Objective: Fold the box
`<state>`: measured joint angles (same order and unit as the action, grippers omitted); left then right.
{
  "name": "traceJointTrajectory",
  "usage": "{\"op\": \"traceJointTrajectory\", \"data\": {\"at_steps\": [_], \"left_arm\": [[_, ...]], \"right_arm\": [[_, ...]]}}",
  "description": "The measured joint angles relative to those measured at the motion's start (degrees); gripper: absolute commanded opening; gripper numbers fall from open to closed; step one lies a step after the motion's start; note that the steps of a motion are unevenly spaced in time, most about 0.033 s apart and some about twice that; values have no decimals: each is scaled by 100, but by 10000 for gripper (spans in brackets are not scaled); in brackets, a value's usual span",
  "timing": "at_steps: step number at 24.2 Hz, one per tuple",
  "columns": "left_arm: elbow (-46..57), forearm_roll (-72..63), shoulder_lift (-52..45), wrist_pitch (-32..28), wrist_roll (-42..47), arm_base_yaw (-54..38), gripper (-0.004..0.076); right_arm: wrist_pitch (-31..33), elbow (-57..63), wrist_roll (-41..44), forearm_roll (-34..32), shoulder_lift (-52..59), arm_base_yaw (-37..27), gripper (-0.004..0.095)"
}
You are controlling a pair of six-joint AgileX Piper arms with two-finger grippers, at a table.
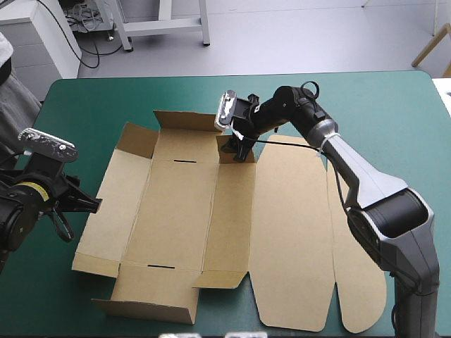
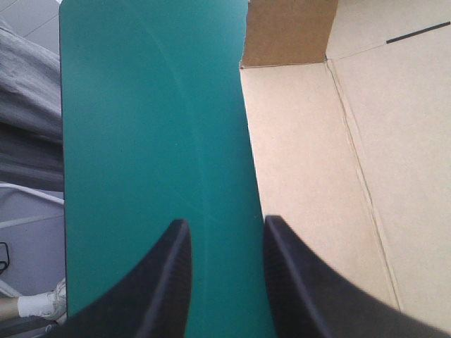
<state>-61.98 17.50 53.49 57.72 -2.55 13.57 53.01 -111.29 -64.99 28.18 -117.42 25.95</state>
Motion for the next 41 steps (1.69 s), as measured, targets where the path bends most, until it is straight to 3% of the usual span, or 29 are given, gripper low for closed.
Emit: {"op": "traceJointTrajectory", "data": {"at_steps": [6,9,12,16,19,23,26,30,35,41], "left_arm": [[0,14,0,-29,0,0,237],[0,14,0,-41,0,0,237],[0,14,0,-41,0,0,237],[0,14,0,-41,0,0,237],[0,14,0,-46,0,0,237],[0,14,0,-33,0,0,230],[0,-112,0,111,5,0,220],[0,-179,75,135,5,0,225],[-145,-237,501,326,1,0,289],[-583,-259,1006,352,1,0,452]], "right_arm": [[0,-118,1418,-541,245,0,670],[-13,-131,3190,-1352,400,5,670],[73,-131,4209,-2137,489,10,671],[536,-131,5205,-3170,576,10,666],[1227,-131,5527,-3882,629,-3,639],[1345,-131,5601,-3534,1135,-278,622],[1528,-131,5610,-2917,1964,-935,606],[1777,-76,5614,-2747,2690,-1632,605],[1827,569,5614,-2715,3635,-2363,601],[1820,1666,5614,-2665,4620,-2760,601]]}}
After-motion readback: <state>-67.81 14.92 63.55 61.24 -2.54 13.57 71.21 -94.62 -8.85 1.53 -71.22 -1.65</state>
